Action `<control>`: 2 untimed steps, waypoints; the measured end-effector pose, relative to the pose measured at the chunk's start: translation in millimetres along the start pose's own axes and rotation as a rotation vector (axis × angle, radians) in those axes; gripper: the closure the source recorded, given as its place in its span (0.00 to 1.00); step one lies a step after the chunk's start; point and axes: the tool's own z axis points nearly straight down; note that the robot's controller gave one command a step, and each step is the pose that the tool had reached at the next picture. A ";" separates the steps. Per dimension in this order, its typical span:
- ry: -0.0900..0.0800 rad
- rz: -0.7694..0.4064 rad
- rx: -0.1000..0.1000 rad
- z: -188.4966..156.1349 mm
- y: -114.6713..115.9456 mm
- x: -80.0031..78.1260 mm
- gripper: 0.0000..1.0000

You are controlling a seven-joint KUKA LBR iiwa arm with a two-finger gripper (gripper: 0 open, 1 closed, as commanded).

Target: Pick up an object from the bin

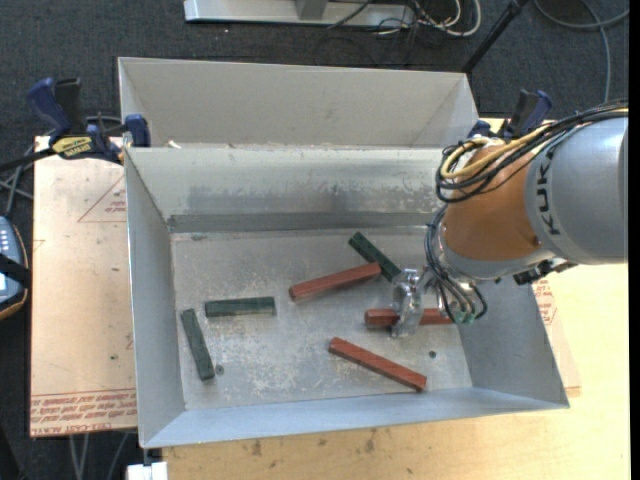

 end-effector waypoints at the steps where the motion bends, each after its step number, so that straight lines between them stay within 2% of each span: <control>1: 0.000 0.000 0.000 0.0 0.0 0.0 1.00; 2: -0.002 -0.030 -0.010 -1.5 -59.7 -6.5 1.00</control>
Offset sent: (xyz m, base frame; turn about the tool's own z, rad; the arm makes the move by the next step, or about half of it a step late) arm -0.0041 -0.0668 -0.0007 -0.0301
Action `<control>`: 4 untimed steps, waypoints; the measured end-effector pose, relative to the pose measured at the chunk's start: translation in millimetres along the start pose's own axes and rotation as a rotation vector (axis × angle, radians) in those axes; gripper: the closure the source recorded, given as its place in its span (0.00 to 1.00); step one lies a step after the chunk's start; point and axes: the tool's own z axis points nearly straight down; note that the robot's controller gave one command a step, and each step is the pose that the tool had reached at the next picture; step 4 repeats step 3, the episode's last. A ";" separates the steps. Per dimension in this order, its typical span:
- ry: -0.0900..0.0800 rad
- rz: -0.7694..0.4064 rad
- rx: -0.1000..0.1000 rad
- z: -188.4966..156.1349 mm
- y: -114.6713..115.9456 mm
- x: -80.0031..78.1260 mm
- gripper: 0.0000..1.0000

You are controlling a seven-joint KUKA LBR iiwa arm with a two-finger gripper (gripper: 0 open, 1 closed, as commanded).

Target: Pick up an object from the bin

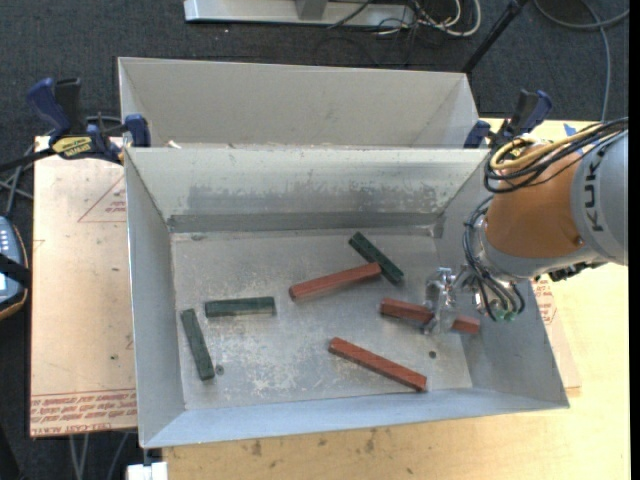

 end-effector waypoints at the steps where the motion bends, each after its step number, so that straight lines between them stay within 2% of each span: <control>1: 0.000 0.000 0.000 0.0 0.0 0.0 1.00; 2: 0.008 -0.117 -0.002 -6.9 -2.3 -13.0 1.00; 3: -0.008 -0.138 0.012 -215.6 4.4 -2.6 1.00; 4: -0.008 -0.138 0.012 -215.6 4.4 -2.6 1.00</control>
Offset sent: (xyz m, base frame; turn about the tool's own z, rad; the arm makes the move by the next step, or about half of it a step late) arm 0.0347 -0.0204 0.0216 -0.2835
